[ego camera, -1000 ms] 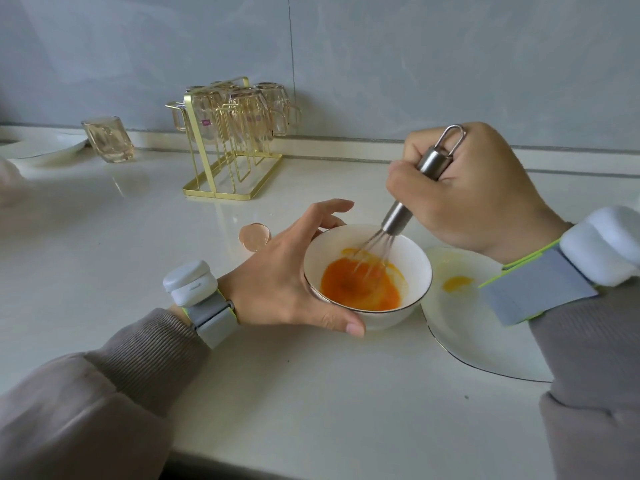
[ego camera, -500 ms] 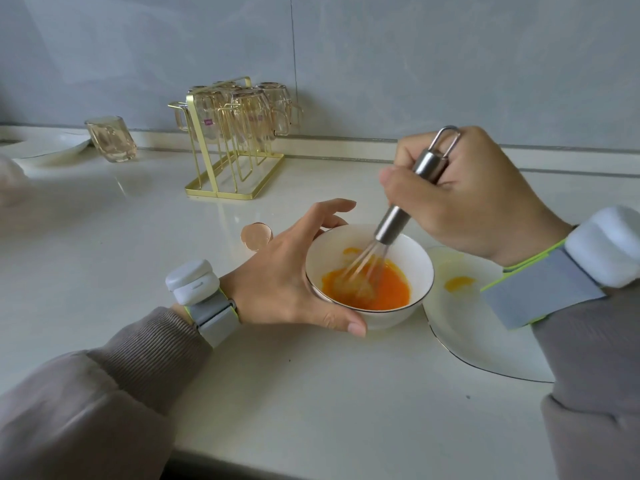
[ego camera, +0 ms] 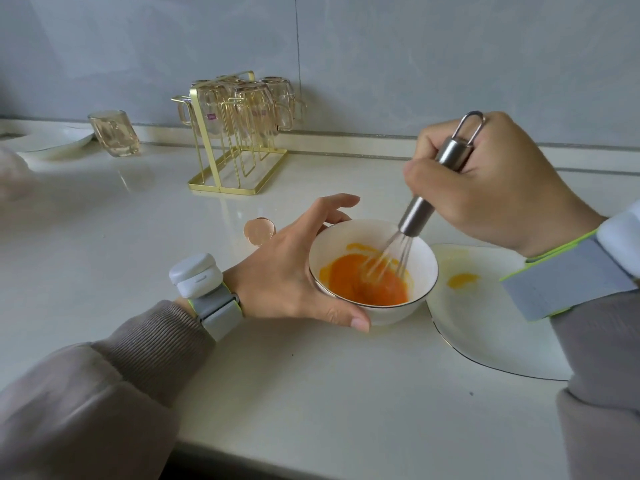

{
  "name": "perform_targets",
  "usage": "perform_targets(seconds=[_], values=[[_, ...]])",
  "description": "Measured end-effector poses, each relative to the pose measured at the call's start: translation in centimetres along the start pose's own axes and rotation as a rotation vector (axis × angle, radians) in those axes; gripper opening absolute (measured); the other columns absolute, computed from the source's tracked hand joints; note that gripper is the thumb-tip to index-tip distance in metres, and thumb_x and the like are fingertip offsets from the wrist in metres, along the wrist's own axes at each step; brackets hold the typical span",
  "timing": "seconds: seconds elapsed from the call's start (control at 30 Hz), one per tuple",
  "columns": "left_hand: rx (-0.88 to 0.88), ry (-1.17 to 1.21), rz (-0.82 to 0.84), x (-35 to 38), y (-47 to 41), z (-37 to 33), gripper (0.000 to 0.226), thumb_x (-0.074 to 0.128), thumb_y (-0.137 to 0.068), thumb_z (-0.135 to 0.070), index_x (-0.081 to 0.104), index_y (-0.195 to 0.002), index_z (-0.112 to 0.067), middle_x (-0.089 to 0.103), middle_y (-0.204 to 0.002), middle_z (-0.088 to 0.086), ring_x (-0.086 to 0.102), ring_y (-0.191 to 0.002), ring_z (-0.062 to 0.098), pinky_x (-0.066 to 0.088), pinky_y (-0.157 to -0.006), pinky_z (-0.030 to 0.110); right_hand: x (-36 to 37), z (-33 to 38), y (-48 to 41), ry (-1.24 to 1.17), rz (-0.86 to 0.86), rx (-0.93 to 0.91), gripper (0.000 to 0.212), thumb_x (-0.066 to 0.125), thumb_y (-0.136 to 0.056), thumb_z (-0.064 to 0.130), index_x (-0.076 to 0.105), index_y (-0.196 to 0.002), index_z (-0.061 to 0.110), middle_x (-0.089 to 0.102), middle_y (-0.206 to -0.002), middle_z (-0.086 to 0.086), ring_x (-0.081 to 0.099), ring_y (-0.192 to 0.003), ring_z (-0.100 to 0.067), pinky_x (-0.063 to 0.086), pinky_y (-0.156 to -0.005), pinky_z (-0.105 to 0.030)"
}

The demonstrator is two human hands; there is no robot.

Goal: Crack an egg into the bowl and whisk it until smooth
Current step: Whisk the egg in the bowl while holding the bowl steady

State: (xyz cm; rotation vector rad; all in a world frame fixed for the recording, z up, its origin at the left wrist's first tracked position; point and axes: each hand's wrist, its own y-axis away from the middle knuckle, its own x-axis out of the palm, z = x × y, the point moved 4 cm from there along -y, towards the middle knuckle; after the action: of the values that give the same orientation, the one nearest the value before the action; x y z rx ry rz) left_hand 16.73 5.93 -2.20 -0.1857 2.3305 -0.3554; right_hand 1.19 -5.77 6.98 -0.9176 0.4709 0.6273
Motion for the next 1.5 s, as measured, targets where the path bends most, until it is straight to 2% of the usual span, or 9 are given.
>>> perform_targets(seconds=[0.17,0.3,0.53,0.67,0.8,1.03,1.2,1.37,1.5], values=[[0.017,-0.012,-0.003,0.0,-0.1,0.1,0.127,0.075,-0.051,-0.083,0.022,-0.152,-0.026,0.051,-0.138,-0.003,0.059,-0.126,0.017,0.055,-0.102,0.035,0.5,0.2,0.3,-0.035,0.151,0.047,0.018,0.063,-0.074,0.034,0.059,-0.064,0.019,0.053,-0.052,-0.01,0.041,-0.044,-0.011,0.034,-0.046,-0.026],[0.008,-0.027,-0.007,0.0,-0.1,0.2,0.128,0.073,-0.05,-0.085,0.022,-0.152,-0.028,0.052,-0.137,-0.004,0.057,-0.128,0.015,0.053,-0.104,0.034,-0.4,-0.4,0.2,0.06,0.11,0.077,0.021,0.059,-0.073,0.035,0.062,-0.062,0.016,0.059,-0.05,-0.009,0.042,-0.042,-0.012,0.032,-0.044,-0.022],[-0.002,-0.033,-0.003,0.0,-0.1,0.2,0.128,0.074,-0.049,-0.084,0.022,-0.152,-0.03,0.052,-0.138,-0.006,0.057,-0.127,0.013,0.053,-0.104,0.033,0.5,0.1,0.6,-0.198,0.282,0.117,0.02,0.056,-0.075,0.027,0.066,-0.073,0.009,0.059,-0.043,-0.007,0.046,-0.041,-0.019,0.042,-0.045,-0.024],[0.008,-0.018,-0.005,0.1,-0.1,0.1,0.127,0.076,-0.051,-0.081,0.023,-0.152,-0.027,0.052,-0.136,-0.005,0.057,-0.128,0.013,0.053,-0.103,0.03,-0.3,-0.4,0.5,-0.201,0.256,0.147,0.025,0.056,-0.075,0.025,0.057,-0.067,0.001,0.049,-0.039,-0.004,0.038,-0.042,-0.019,0.033,-0.044,-0.025],[0.006,-0.035,-0.008,0.0,-0.1,0.1,0.126,0.073,-0.05,-0.083,0.023,-0.151,-0.029,0.052,-0.137,-0.006,0.058,-0.126,0.012,0.051,-0.104,0.027,0.5,0.0,0.6,-0.173,0.235,0.092,0.045,0.072,-0.093,0.034,0.055,-0.061,0.009,0.053,-0.039,-0.003,0.042,-0.037,-0.02,0.037,-0.041,-0.023],[0.0,-0.015,-0.008,0.0,0.0,0.0,0.127,0.074,-0.05,-0.083,0.023,-0.152,-0.026,0.052,-0.136,-0.004,0.059,-0.126,0.016,0.053,-0.103,0.032,-0.7,-0.8,0.2,-0.044,0.141,0.128,0.025,0.069,-0.072,0.03,0.057,-0.053,0.021,0.046,-0.04,0.001,0.039,-0.039,-0.02,0.033,-0.049,-0.028],[-0.016,-0.034,-0.002,0.0,0.0,0.0,0.128,0.073,-0.048,-0.086,0.022,-0.152,-0.031,0.051,-0.137,-0.005,0.058,-0.127,0.016,0.052,-0.105,0.034,-0.1,-0.4,0.3,0.009,0.134,0.102,0.028,0.072,-0.077,0.029,0.058,-0.055,0.021,0.049,-0.04,0.004,0.039,-0.037,-0.012,0.032,-0.042,-0.022],[-0.023,-0.041,-0.003,0.0,0.1,-0.2,0.128,0.074,-0.048,-0.082,0.023,-0.152,-0.028,0.052,-0.136,-0.006,0.059,-0.125,0.011,0.045,-0.1,0.012,-0.3,-0.5,0.4,-0.06,0.163,0.105,0.033,0.071,-0.079,0.028,0.054,-0.054,0.019,0.046,-0.038,0.002,0.038,-0.036,-0.014,0.033,-0.044,-0.024],[-0.022,-0.043,0.003,0.0,0.0,-0.1,0.129,0.073,-0.048,-0.085,0.022,-0.152,-0.03,0.052,-0.138,-0.005,0.057,-0.128,0.013,0.051,-0.105,0.029,-0.2,-0.9,0.3,-0.046,0.108,0.077,0.036,0.071,-0.089,0.021,0.056,-0.057,0.016,0.053,-0.039,0.002,0.043,-0.035,-0.012,0.038,-0.044,-0.024]])
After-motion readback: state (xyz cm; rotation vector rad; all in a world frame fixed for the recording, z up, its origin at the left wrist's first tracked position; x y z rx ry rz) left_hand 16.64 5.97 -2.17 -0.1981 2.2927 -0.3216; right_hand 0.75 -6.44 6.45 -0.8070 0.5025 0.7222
